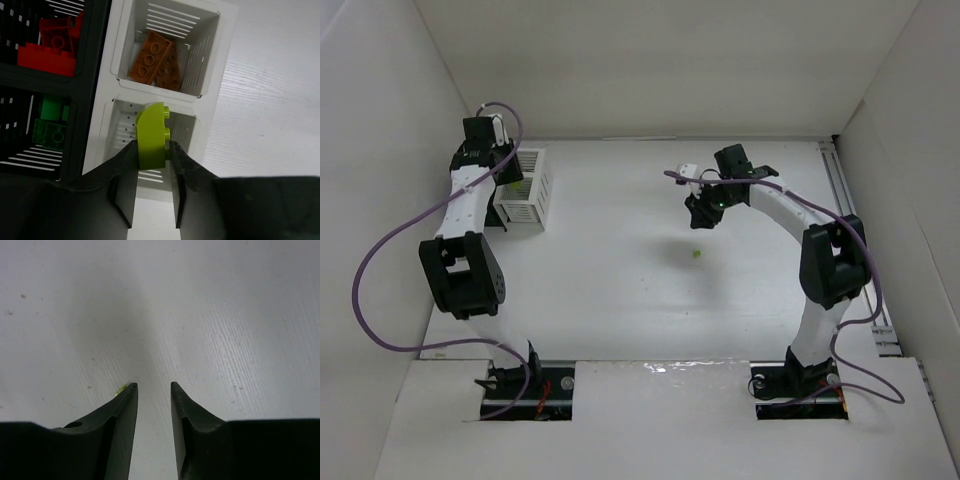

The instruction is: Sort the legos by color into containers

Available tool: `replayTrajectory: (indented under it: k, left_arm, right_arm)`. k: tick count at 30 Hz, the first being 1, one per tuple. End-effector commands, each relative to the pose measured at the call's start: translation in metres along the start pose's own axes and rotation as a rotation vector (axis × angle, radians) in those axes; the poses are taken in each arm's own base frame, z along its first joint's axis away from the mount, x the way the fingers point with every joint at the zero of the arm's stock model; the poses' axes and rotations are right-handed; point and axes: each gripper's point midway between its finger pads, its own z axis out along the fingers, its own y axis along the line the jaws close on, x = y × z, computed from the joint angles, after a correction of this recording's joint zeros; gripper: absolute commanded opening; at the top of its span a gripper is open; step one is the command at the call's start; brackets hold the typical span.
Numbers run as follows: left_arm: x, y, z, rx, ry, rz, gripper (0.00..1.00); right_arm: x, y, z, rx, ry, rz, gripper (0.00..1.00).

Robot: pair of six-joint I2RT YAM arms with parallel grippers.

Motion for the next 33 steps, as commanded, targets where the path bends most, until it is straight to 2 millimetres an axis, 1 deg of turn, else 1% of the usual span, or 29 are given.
replayTrajectory:
  k: [1,3,4,5,6,7,8,10,11,12,13,14,15,17,18,19,20,21,22,23,24,25,26,27,28,29,30,32,33]
  left_arm:
    - [-0.031,-0.003,-0.009,0.016,-0.081,0.021,0.26]
    - [-0.028,-0.002,-0.005,0.015,-0.07,0.02,0.32]
    - [-0.028,-0.002,-0.005,0.015,-0.07,0.02,0.36]
    - [-0.028,-0.004,-0.005,0.024,-0.069,0.02,0.41]
    - [-0.024,-0.003,-0.004,0.023,-0.06,0.02,0.46]
    - [-0.027,-0.004,-0.008,0.024,-0.072,0.021,0.48]
    - [-0.027,-0.006,-0.009,0.035,-0.071,0.021,0.48]
    - [-0.027,-0.009,-0.016,0.053,-0.086,0.032,0.49]
    - [-0.043,-0.009,-0.033,0.068,-0.163,0.032,0.49]
    - [-0.049,-0.018,-0.042,0.116,-0.199,0.023,0.49]
    - [-0.048,-0.022,-0.048,0.135,-0.22,0.027,0.51]
    - [-0.056,-0.02,-0.058,0.134,-0.262,0.012,0.53]
    - [-0.073,-0.03,-0.08,0.181,-0.34,0.03,0.55]
    - [-0.08,-0.035,-0.091,0.203,-0.362,0.007,0.58]
    - [-0.083,-0.047,-0.1,0.225,-0.372,0.022,0.59]
    - [-0.087,-0.046,-0.104,0.216,-0.38,0.021,0.59]
    - [-0.094,-0.053,-0.111,0.228,-0.396,0.03,0.59]
    - [-0.097,-0.052,-0.114,0.22,-0.406,0.029,0.59]
    - [-0.096,-0.05,-0.109,0.208,-0.398,0.012,0.59]
    - [-0.101,-0.05,-0.113,0.21,-0.411,0.014,0.59]
    - [-0.106,-0.049,-0.116,0.198,-0.426,0.012,0.59]
    - [-0.106,-0.047,-0.116,0.19,-0.427,0.01,0.59]
    - [-0.11,-0.048,-0.12,0.194,-0.438,-0.002,0.6]
    - [-0.114,-0.049,-0.123,0.195,-0.447,-0.001,0.6]
    - [-0.114,-0.05,-0.123,0.199,-0.446,-0.016,0.6]
    - [-0.118,-0.049,-0.126,0.195,-0.456,-0.032,0.6]
    - [-0.118,-0.049,-0.126,0.195,-0.456,-0.032,0.6]
    - [-0.124,-0.051,-0.131,0.205,-0.476,-0.055,0.6]
    - [-0.124,-0.051,-0.131,0.205,-0.476,-0.055,0.6]
  right_arm:
    - [0.006,0.004,-0.011,-0.001,0.044,-0.111,0.38]
    - [0.013,0.007,-0.012,-0.015,0.074,-0.128,0.38]
    - [0.012,0.007,-0.011,-0.029,0.072,-0.154,0.39]
    - [0.016,0.012,-0.012,-0.055,0.084,-0.156,0.39]
    - [0.018,0.009,-0.017,-0.054,0.089,-0.167,0.41]
    - [0.022,0.01,-0.015,-0.07,0.101,-0.197,0.41]
    - [0.028,0.01,-0.018,-0.08,0.115,-0.201,0.41]
    - [0.031,0.01,-0.02,-0.106,0.11,-0.262,0.42]
    - [0.034,0.008,-0.022,-0.109,0.114,-0.273,0.42]
    - [0.037,0.01,-0.023,-0.122,0.122,-0.285,0.42]
    - [0.042,0.013,-0.023,-0.137,0.131,-0.296,0.42]
    - [0.044,0.011,-0.025,-0.14,0.133,-0.323,0.42]
    - [0.047,0.014,-0.026,-0.156,0.142,-0.333,0.42]
    - [0.05,0.016,-0.027,-0.18,0.15,-0.384,0.42]
    - [0.052,0.018,-0.028,-0.191,0.154,-0.397,0.42]
    - [0.055,0.022,-0.029,-0.209,0.163,-0.402,0.41]
    - [0.059,0.023,-0.027,-0.225,0.17,-0.41,0.41]
    - [0.058,0.022,-0.027,-0.228,0.166,-0.44,0.39]
    - [0.061,0.026,-0.027,-0.249,0.166,-0.439,0.39]
    - [0.055,0.031,-0.026,-0.256,0.148,-0.463,0.39]
    - [0.057,0.037,-0.025,-0.265,0.147,-0.482,0.39]
    - [0.06,0.038,-0.023,-0.268,0.149,-0.48,0.38]
    - [0.056,0.041,-0.02,-0.262,0.137,-0.514,0.38]
    - [0.061,0.05,-0.013,-0.286,0.144,-0.519,0.38]
    - [0.065,0.052,-0.012,-0.294,0.147,-0.521,0.36]
    - [0.06,0.053,-0.009,-0.293,0.14,-0.548,0.36]
    - [0.062,0.057,-0.007,-0.306,0.143,-0.55,0.35]
    - [0.06,0.061,-0.005,-0.314,0.143,-0.559,0.33]
    - [0.06,0.062,0.0,-0.319,0.151,-0.571,0.33]
